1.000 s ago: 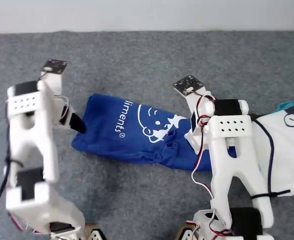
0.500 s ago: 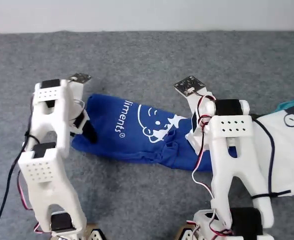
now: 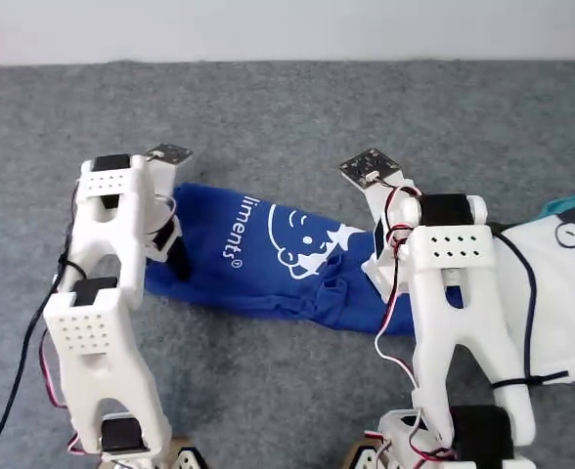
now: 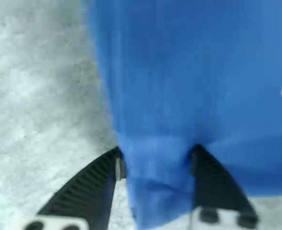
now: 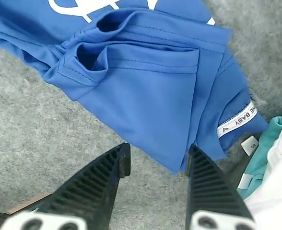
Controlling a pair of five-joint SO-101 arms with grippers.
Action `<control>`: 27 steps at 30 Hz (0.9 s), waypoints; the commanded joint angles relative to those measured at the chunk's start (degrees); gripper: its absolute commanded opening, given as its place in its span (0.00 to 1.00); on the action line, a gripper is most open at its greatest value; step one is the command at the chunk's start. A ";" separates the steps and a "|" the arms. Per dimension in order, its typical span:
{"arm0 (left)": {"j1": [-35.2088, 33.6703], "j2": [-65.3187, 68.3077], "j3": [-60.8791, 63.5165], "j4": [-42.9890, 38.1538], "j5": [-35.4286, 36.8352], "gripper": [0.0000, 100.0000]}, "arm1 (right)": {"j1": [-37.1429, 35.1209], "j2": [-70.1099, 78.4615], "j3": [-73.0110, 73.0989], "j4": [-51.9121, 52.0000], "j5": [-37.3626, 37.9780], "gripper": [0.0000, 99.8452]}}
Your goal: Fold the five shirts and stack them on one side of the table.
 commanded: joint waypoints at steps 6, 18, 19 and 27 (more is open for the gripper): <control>4.75 0.35 -6.29 7.47 0.00 0.01 | 6.29 -2.86 0.09 0.57 0.44 0.20; 12.40 -7.12 -14.55 13.89 7.12 0.01 | 24.22 -17.27 3.87 3.74 6.95 0.20; 14.07 -8.62 -13.32 13.89 7.21 0.01 | 25.54 -18.33 4.75 3.56 7.38 0.20; 29.80 -16.97 -4.44 13.89 7.21 0.01 | 35.47 -23.43 9.85 3.56 12.40 0.20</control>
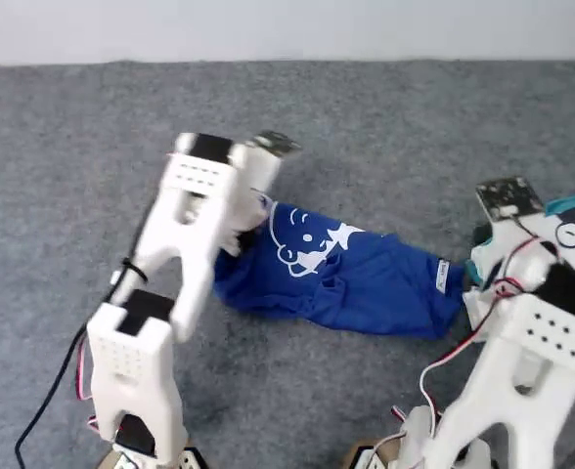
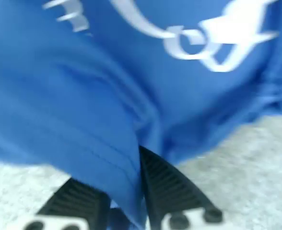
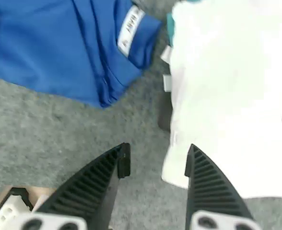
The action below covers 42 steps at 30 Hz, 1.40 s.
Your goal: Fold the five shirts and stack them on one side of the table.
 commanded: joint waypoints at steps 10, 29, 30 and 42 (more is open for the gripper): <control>26.81 -5.54 -5.85 1.32 0.53 0.01 | 3.47 -2.07 4.13 0.66 1.49 0.20; 35.60 21.63 -37.58 1.32 2.90 0.01 | 28.26 -2.24 -4.48 3.21 4.31 0.20; 35.78 22.07 -38.90 1.41 3.78 0.01 | 29.49 -2.24 -5.19 3.12 4.31 0.20; 43.34 18.55 -36.18 1.32 4.57 0.01 | 31.34 -2.24 -6.15 3.30 4.22 0.20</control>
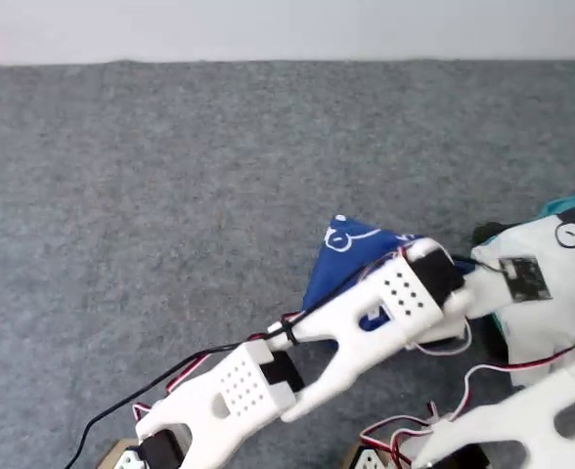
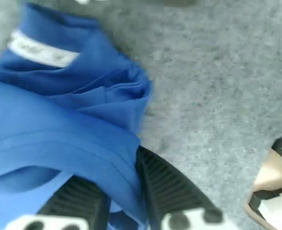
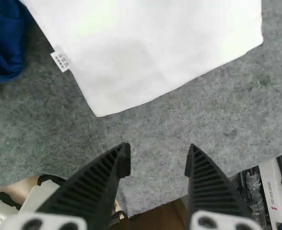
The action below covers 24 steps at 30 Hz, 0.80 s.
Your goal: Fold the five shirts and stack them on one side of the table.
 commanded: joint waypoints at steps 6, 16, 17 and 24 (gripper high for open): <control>0.97 -1.32 -2.07 -2.11 0.62 0.01 | -1.19 -1.27 -2.20 2.15 0.18 0.20; 1.14 8.00 -20.18 -0.09 0.97 0.01 | -2.42 -1.36 -2.20 3.47 0.09 0.20; 1.32 9.14 -22.29 0.18 0.97 0.01 | -2.33 -1.36 -2.37 3.38 0.09 0.20; 4.40 14.68 -27.21 0.97 0.88 0.01 | 1.80 -1.36 -2.55 3.12 0.53 0.20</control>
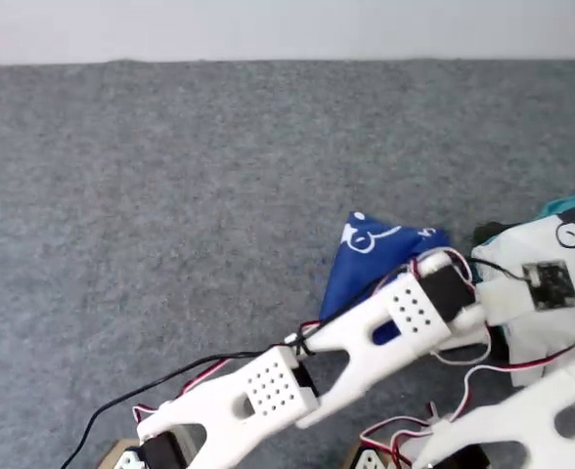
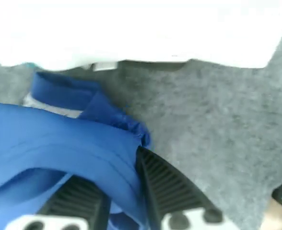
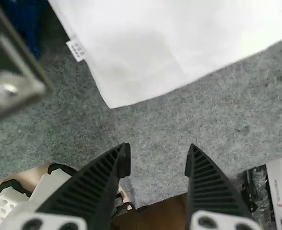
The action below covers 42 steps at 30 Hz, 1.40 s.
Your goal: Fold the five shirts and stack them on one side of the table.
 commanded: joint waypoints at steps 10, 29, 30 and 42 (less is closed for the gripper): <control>2.29 0.62 -2.86 0.18 0.26 0.01 | 1.71 -1.36 -2.55 0.31 0.44 0.20; -11.69 0.35 -13.58 -3.52 9.32 0.28 | 1.71 -1.36 -2.29 0.75 0.09 0.17; -12.75 0.35 -16.31 -3.52 10.20 0.28 | 1.63 -1.36 -2.46 1.01 0.09 0.21; -16.53 -7.38 -18.95 -3.43 13.45 0.28 | -15.78 -1.36 -1.58 1.80 -7.03 0.26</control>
